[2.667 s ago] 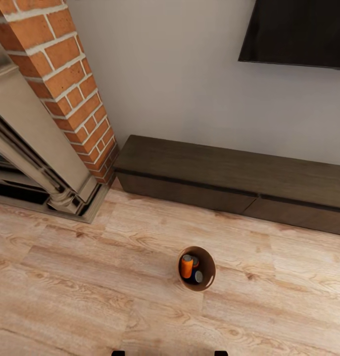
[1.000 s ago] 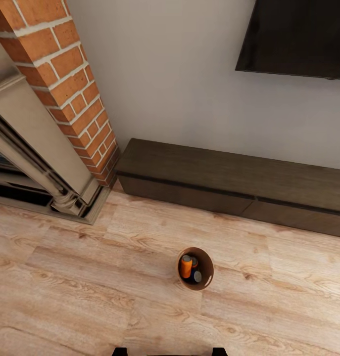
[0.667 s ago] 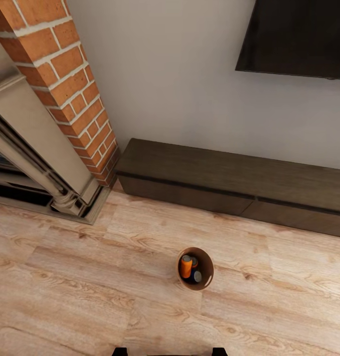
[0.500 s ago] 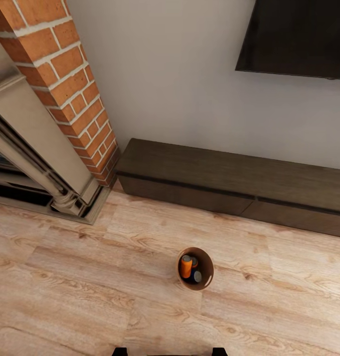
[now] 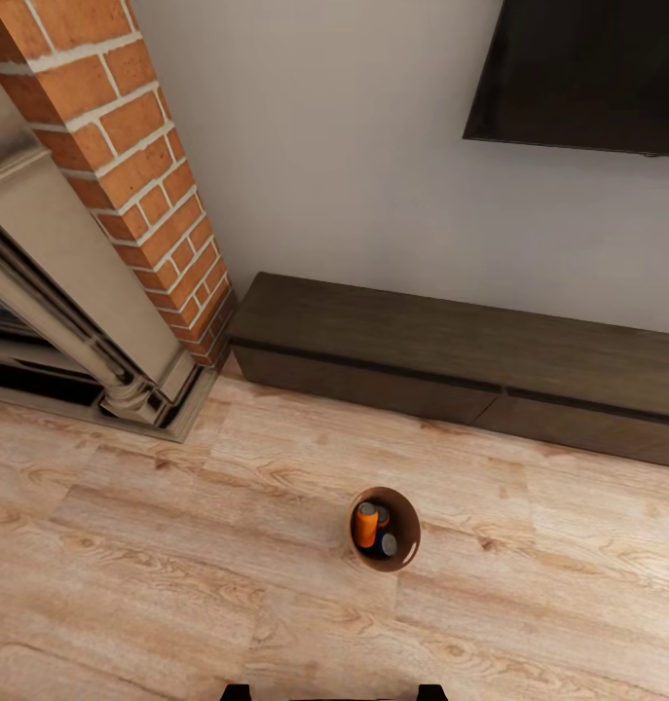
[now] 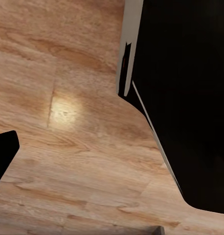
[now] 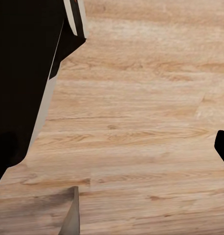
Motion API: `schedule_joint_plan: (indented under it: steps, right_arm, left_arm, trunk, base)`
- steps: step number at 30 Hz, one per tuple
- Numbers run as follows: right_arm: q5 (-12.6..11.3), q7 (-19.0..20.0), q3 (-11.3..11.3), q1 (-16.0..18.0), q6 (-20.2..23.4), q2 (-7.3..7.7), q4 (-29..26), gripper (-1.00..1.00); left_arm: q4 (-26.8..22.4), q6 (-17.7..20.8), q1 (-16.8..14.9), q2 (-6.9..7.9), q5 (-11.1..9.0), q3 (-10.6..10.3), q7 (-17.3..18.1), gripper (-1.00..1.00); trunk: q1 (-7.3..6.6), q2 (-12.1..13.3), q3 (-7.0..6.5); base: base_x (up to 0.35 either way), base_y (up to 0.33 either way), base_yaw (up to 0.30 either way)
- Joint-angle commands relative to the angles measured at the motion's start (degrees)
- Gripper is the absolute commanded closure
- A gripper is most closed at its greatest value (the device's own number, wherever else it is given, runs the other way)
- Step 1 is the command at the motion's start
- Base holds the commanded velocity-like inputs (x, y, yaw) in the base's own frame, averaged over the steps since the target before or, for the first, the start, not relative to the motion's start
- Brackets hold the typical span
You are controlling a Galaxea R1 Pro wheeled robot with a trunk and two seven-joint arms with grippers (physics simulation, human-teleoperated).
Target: Put the three can of soda from the living room inside the tash can in the kitchen.
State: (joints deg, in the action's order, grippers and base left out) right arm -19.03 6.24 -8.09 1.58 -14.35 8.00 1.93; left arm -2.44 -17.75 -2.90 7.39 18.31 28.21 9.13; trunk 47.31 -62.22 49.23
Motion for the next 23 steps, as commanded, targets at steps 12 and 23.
schedule_joint_plan:
  steps: [12,23]
  right_arm:
    - [0.0,0.0,0.0,0.0,0.0,0.0,0.0,-1.0]
    - [0.0,0.0,0.0,0.0,0.0,-0.01,0.0,-1.0]
  left_arm:
    - [0.0,0.0,0.0,-0.01,0.1,0.0,0.0,-1.0]
    - [0.0,0.0,0.0,-0.01,0.1,0.0,0.0,-1.0]
  trunk:
    - [0.0,0.0,0.0]
    - [0.0,0.0,0.0]
  base:
    - [0.0,0.0,0.0]
    - [0.0,0.0,0.0]
